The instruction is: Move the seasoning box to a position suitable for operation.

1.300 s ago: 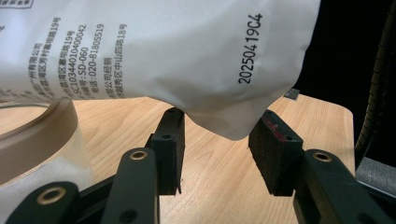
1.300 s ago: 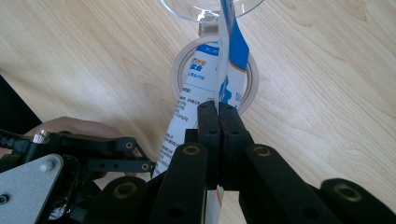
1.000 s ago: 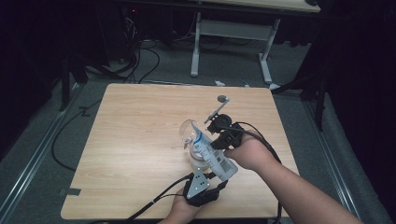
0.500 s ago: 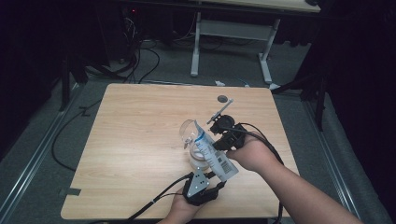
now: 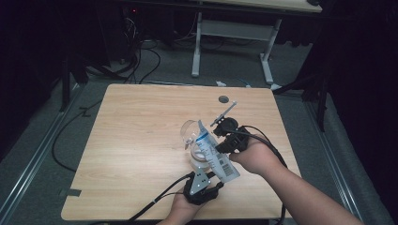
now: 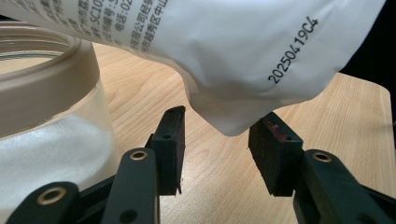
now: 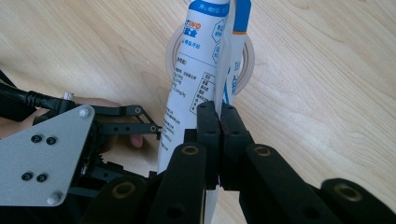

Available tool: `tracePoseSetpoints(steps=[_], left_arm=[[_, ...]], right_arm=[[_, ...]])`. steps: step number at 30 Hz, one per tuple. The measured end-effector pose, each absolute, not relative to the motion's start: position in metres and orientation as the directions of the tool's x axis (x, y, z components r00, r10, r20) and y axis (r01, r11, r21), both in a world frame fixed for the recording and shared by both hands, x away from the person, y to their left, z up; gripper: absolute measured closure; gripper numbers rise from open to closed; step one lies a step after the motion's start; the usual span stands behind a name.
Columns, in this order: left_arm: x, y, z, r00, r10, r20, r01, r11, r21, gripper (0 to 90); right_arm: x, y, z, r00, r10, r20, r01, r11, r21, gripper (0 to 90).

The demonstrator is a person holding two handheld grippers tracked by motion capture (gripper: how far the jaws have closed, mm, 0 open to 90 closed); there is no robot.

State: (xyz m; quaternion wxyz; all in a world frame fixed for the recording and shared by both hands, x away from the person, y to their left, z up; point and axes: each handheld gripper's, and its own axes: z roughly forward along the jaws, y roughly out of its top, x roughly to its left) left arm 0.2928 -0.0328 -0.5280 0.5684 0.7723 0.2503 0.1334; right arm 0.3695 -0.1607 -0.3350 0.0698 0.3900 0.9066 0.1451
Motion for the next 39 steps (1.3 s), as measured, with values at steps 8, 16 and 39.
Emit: tracePoseSetpoints(steps=[8, 16, 39], left_arm=[[0.293, -0.033, -0.527, 0.844, 0.53, -0.082, 0.231, -0.221, 0.947, 55.9], [0.29, -0.031, -0.526, 0.857, 0.511, -0.067, 0.214, -0.233, 0.949, 52.7], [0.291, 0.042, -0.521, 0.819, 0.572, -0.037, 0.213, -0.243, 0.946, 50.6]], right_arm=[[0.372, -0.16, -0.338, -0.66, 0.751, 0.0, 0.711, 0.625, 0.323, 89.9], [0.373, -0.159, -0.334, -0.663, 0.748, 0.002, 0.708, 0.627, 0.326, 89.8], [0.375, -0.158, -0.33, -0.67, 0.742, -0.014, 0.695, 0.634, 0.338, 89.7]])
